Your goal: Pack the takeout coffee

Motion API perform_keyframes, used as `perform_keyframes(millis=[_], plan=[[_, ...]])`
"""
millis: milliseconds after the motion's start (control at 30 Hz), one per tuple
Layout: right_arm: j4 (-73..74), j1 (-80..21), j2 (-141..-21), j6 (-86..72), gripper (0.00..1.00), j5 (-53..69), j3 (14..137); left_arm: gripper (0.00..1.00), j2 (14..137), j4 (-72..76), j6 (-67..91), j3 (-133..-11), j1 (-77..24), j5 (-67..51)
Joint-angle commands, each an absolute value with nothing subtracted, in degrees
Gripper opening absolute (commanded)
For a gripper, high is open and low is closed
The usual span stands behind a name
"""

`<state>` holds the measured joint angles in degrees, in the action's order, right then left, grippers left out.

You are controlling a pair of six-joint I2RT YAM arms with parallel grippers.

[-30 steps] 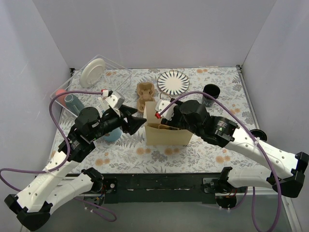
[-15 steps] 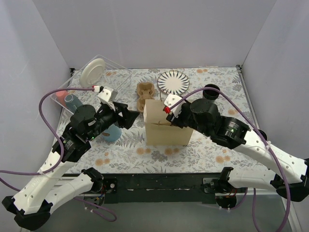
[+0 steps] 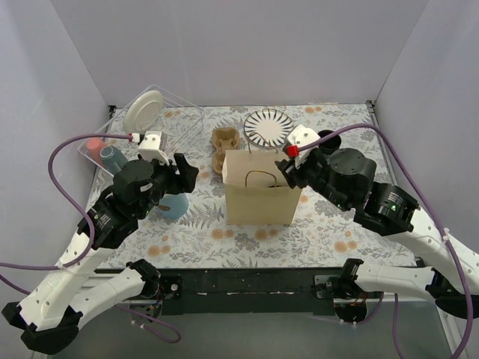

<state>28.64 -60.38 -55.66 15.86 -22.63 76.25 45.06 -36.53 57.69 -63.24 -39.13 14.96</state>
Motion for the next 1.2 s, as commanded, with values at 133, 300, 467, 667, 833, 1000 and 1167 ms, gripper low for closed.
perform_keyframes(millis=[133,300,467,667,833,1000,1167], plan=[[31.2,-60.1,-57.4,7.8,0.62,-18.6,87.4,0.53,47.0,-51.5,71.3,-68.2,-39.2,36.7],[28.4,-60.1,-56.2,4.4,0.66,-15.7,85.4,0.57,52.0,-53.4,70.0,-68.3,-39.1,43.0],[23.4,-60.1,-53.6,1.4,0.66,-14.6,80.5,0.57,56.9,-47.5,66.9,-70.6,-33.6,41.9],[25.7,-60.2,-53.3,-1.7,0.65,-10.0,80.3,0.57,65.5,-46.0,66.7,-77.5,-22.6,32.4],[25.0,-60.1,-49.3,-1.8,0.65,-8.8,76.6,0.56,71.0,-47.6,67.0,-81.7,-20.1,31.0],[24.8,-60.1,-47.2,-0.4,0.65,-10.2,75.1,0.51,72.6,-47.6,67.3,-80.6,-18.8,31.3],[24.7,-60.1,-47.4,1.8,0.65,-10.6,74.8,0.48,75.1,-46.8,67.1,-79.0,-17.2,31.5]])
